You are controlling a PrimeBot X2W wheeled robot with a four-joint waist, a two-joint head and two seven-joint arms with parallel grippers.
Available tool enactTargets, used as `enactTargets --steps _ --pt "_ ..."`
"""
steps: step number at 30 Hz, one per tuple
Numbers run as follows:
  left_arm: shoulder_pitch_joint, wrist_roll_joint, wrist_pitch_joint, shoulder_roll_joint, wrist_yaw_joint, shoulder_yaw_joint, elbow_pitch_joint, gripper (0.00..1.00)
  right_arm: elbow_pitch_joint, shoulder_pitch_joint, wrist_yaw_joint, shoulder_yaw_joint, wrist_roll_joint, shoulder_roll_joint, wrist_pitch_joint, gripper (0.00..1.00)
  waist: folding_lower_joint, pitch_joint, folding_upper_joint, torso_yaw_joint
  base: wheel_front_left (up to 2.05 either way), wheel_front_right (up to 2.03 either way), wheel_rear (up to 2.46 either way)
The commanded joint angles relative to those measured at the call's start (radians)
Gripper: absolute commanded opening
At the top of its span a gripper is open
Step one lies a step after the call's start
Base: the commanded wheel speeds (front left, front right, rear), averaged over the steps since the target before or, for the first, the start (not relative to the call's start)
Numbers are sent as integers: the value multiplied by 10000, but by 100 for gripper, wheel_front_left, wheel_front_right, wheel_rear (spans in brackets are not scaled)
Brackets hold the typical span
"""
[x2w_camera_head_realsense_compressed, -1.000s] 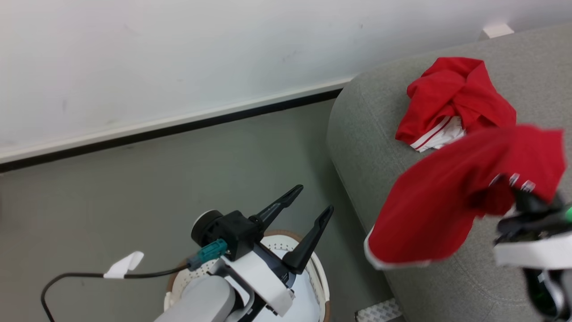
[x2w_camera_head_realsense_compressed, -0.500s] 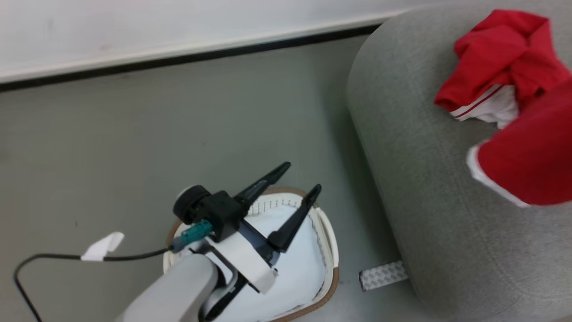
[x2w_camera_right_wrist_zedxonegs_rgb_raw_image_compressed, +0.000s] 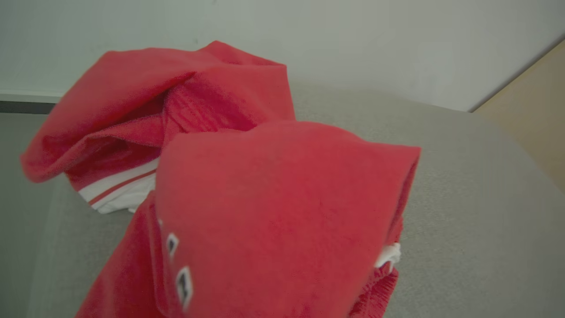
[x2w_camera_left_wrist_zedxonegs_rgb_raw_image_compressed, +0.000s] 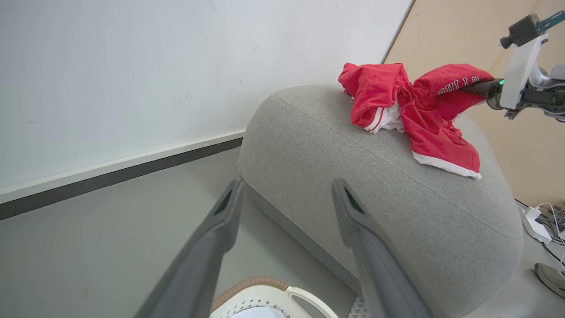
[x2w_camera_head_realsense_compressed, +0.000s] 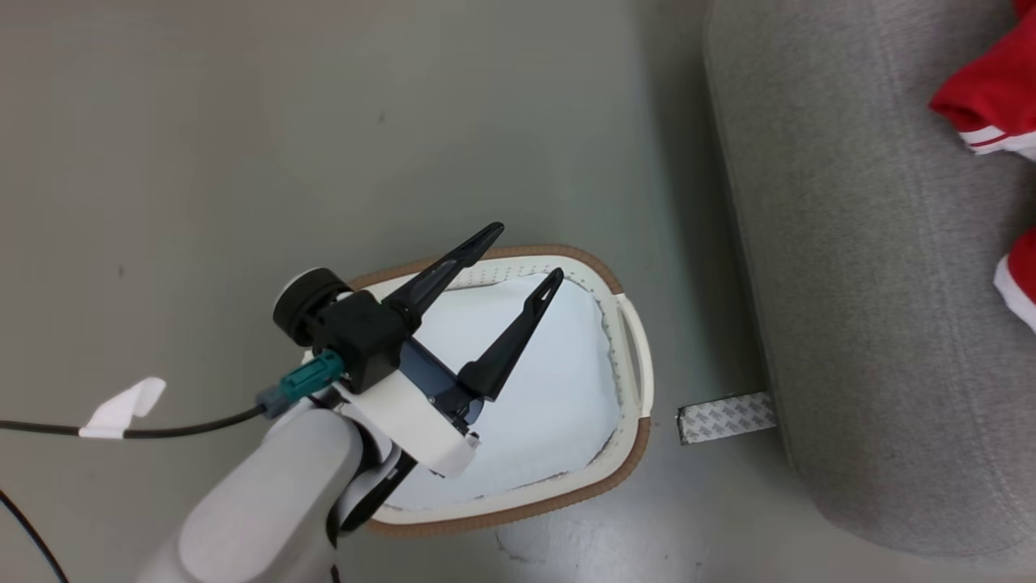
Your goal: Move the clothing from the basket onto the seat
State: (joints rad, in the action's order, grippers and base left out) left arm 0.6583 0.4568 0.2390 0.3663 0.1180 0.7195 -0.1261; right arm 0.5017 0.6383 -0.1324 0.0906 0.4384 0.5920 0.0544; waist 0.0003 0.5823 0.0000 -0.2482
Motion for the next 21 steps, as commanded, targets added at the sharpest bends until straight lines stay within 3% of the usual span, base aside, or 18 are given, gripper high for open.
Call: enactTargets --steps 1,4,5,7,8,9,15,18,21 --pt "105 -77 39 55 -19 -7 30 100 227 135 32 -117 133 29 147 0 -3 207 0 182 0 0 0" --pt "112 -60 99 56 -14 -21 -21 100 1019 171 32 -458 185 236 692 1 -3 190 0 254 0 0 0" --pt "109 -44 96 52 -18 -42 -43 100 1200 186 32 -559 213 271 797 13 -3 149 0 272 0 0 0" --pt "69 3 128 54 -27 -92 -114 100 1504 184 32 -707 273 342 959 46 -3 25 0 271 0 0 0" --pt "23 29 149 47 -41 -119 -146 100 1634 187 32 -779 290 366 1023 90 -3 -59 0 251 0 0 0" --pt "-31 52 166 38 -48 -146 -169 100 1760 214 32 -813 325 359 1105 100 -3 -151 0 223 0 0 0" --pt "-453 126 239 -184 -108 -219 -414 100 1855 172 32 -1577 487 482 1337 100 -3 -1194 0 36 0 0 0" --pt "-806 224 247 -313 -142 -375 -589 100 1520 -155 32 -2228 1131 642 2265 100 -3 -2057 0 -28 0 0 0" --pt "-1262 349 252 -534 -251 -790 -549 100 753 -355 32 -2699 1624 1258 3135 100 -3 -2963 0 -25 0 0 0"
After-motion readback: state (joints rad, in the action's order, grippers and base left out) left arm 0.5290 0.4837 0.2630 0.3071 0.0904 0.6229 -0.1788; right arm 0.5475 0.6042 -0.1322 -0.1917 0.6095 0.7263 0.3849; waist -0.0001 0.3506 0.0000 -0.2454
